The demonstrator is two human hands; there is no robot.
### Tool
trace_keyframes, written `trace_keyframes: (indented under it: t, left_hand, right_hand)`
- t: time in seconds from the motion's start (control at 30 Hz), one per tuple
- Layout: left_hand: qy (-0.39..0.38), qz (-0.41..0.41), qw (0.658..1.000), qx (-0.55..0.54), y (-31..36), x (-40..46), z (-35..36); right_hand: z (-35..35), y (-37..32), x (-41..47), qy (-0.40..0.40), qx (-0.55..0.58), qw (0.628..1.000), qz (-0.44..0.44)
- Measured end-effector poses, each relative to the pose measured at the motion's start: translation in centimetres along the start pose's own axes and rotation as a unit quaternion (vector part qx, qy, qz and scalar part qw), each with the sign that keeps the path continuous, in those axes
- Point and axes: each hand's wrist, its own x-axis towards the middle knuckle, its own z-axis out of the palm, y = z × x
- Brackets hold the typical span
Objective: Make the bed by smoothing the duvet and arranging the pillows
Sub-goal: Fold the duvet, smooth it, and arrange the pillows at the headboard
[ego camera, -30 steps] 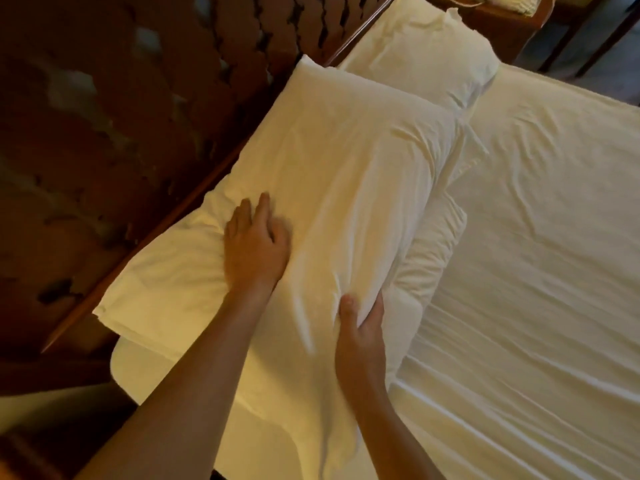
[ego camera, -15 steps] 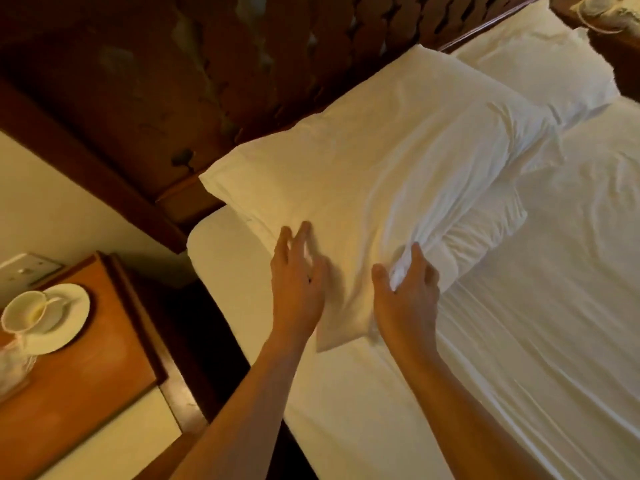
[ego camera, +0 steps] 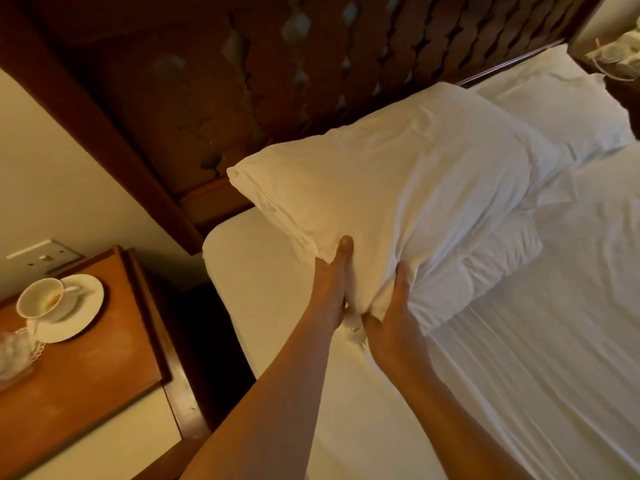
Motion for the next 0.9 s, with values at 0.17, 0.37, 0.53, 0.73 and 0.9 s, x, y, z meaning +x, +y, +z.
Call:
trace_keyframes:
  t: [0.17, 0.37, 0.53, 0.73, 0.9]
  left_hand:
    - [0.023, -0.050, 0.997, -0.044, 3.1, 2.5, -2.3]
    - [0.203, -0.038, 0.978, -0.002, 10.5, 8.6, -3.6]
    - [0.123, -0.050, 0.991, 0.035, 11.5, 9.8, -2.8]
    - [0.377, 0.044, 0.876, 0.297, 14.9, 12.5, -2.2]
    - [0.229, 0.244, 0.762, 0.555, 15.7, 15.1, 5.5]
  right_hand:
    - [-1.4, -0.5, 0.6, 0.061, 0.033, 0.997, 0.033]
    - [-3.5, -4.0, 5.3, 0.222, 0.039, 0.974, 0.022]
    - [-2.8, -5.3, 9.5, 0.240, -0.021, 0.970, -0.017]
    - [-3.7, -5.6, 12.4, 0.295, -0.075, 0.952, 0.029]
    - [-8.3, -6.5, 16.9, 0.319, -0.071, 0.945, 0.003]
